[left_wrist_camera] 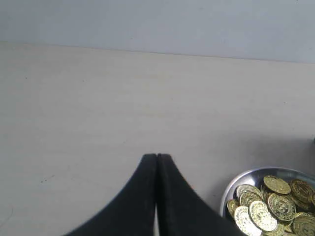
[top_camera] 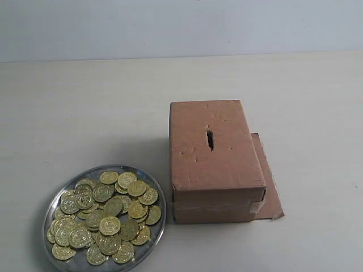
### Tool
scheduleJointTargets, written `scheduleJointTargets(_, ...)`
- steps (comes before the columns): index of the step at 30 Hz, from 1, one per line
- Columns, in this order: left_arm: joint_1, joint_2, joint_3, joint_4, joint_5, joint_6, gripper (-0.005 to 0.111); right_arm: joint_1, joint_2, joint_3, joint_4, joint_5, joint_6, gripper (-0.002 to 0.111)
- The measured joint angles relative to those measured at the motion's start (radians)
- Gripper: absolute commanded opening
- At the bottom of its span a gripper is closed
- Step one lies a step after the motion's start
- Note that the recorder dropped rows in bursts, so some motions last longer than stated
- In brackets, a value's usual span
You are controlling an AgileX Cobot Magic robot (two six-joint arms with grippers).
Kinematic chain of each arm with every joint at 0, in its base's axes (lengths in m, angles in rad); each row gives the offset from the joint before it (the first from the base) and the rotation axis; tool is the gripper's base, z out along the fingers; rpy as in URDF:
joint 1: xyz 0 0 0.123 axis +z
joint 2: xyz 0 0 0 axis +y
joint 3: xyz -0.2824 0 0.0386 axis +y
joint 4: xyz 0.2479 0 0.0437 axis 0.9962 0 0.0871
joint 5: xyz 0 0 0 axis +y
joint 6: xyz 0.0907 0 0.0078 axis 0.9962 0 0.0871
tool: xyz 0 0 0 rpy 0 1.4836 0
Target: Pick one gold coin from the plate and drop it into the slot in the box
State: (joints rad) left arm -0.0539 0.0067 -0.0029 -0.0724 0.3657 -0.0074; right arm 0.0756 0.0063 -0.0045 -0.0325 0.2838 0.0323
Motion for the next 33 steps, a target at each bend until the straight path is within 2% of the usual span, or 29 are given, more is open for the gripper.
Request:
scheduleJointTargets(5, 0.0, 0.0, 0.0, -0.017, -0.013, -0.01, 0.001, 0.0, 0.0, 0.0, 0.0, 0.0, 0.0, 0.0)
scheduleJointTargets(8, 0.0, 0.0, 0.0, -0.149, -0.081, -0.061, 0.001, 0.0, 0.0, 0.0, 0.011, -0.051, 0.008, 0.0)
scheduleJointTargets(10, 0.0, 0.0, 0.0, -0.29, -0.141, -0.086, 0.001, 0.0, 0.0, 0.0, 0.08, -0.107, 0.032, 0.0)
scheduleJointTargets(13, 0.0, 0.0, 0.0, -0.391, -0.21, -0.098, 0.001, 0.0, 0.0, 0.0, 0.216, -0.206, 0.08, 0.0)
scheduleJointTargets(23, 0.0, 0.0, 0.0, -0.473, -0.229, -0.125, 0.001, 0.0, 0.0, 0.0, 0.537, -0.362, 0.119, 0.0)
scheduleJointTargets(25, 0.0, 0.0, 0.0, -0.481, -0.229, -0.14, 0.0, 0.0, 0.0, -0.012, 0.563, -0.31, 0.137, 0.0)
scheduleJointTargets(28, -0.002, 0.0, -0.025, -0.483, -0.184, -0.107, 0.0, -0.002, -0.002, -0.116, 0.574, -0.141, 0.128, 0.0)
scheduleJointTargets(33, -0.047, 0.06, -0.184, -0.53, -0.041, 0.16, 0.0, -0.002, 0.13, -0.362, 0.577, 0.093, -0.059, 0.0)
